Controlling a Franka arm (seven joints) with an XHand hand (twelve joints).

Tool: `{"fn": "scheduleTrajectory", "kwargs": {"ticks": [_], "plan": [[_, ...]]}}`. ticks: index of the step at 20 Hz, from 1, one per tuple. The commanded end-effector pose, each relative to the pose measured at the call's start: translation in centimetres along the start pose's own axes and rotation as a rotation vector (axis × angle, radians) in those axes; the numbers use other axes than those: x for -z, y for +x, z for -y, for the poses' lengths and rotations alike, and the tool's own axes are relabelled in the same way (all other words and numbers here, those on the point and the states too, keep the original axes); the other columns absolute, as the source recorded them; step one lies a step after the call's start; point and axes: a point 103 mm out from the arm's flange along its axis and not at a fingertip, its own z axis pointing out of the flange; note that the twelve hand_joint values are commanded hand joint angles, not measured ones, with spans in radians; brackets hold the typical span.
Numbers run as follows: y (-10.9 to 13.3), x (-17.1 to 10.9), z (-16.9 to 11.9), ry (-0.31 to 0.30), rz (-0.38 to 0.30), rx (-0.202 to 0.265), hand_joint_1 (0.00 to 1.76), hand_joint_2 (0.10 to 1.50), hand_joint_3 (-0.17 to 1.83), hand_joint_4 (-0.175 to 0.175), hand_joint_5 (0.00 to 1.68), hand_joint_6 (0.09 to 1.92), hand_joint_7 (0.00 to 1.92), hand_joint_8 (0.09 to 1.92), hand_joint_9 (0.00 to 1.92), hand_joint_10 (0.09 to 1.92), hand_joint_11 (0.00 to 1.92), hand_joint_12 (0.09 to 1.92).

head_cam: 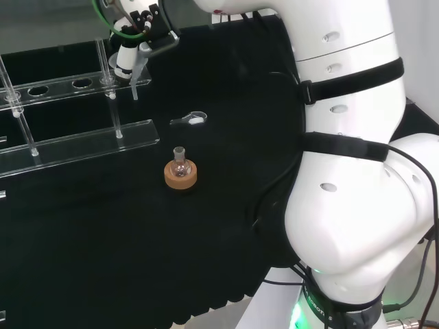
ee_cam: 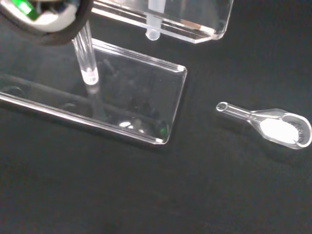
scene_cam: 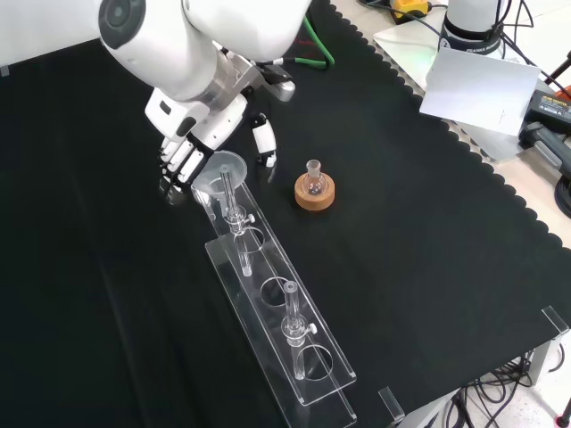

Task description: Pick up the funnel from the transparent funnel stand.

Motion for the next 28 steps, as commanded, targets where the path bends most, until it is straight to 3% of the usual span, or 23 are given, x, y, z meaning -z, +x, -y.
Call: {"fn": "scheduleTrajectory", "kwargs": {"ticks": [1,6,8,10,14,20,28], "plan": [[0.2,-0.2,-0.2,-0.018,0.078,-0.034,0.79,0.54,0.52,0.041,0.20,0.09,0.02,0.64,0.19,0.83,0.29,1.53],[0.3,-0.2,-0.2,-0.054,0.124,-0.062,0.79,0.57,0.53,0.031,0.31,0.09,0.10,0.71,0.31,0.76,0.31,1.52],[0.2,0.0,0.2,-0.123,0.135,-0.113,0.79,0.59,0.53,0.023,0.37,0.09,0.18,0.71,0.40,0.72,0.33,1.50],[0.1,0.4,0.6,-0.206,0.151,-0.158,0.75,0.66,0.54,0.002,0.51,0.09,0.37,0.69,0.57,0.64,0.41,1.45],[-0.1,2.5,2.1,-0.299,0.207,-0.186,0.73,0.79,0.51,-0.009,0.73,0.32,0.69,0.64,0.90,0.47,0.61,1.31],[0.4,6.4,5.3,-0.304,0.257,-0.202,0.75,0.82,0.53,0.002,0.77,0.62,0.82,0.62,1.06,0.40,0.73,1.20],[0.0,7.9,10.2,-0.286,0.275,-0.235,0.77,0.81,0.54,0.003,0.79,0.68,0.85,0.62,1.11,0.37,0.77,1.15]]}}
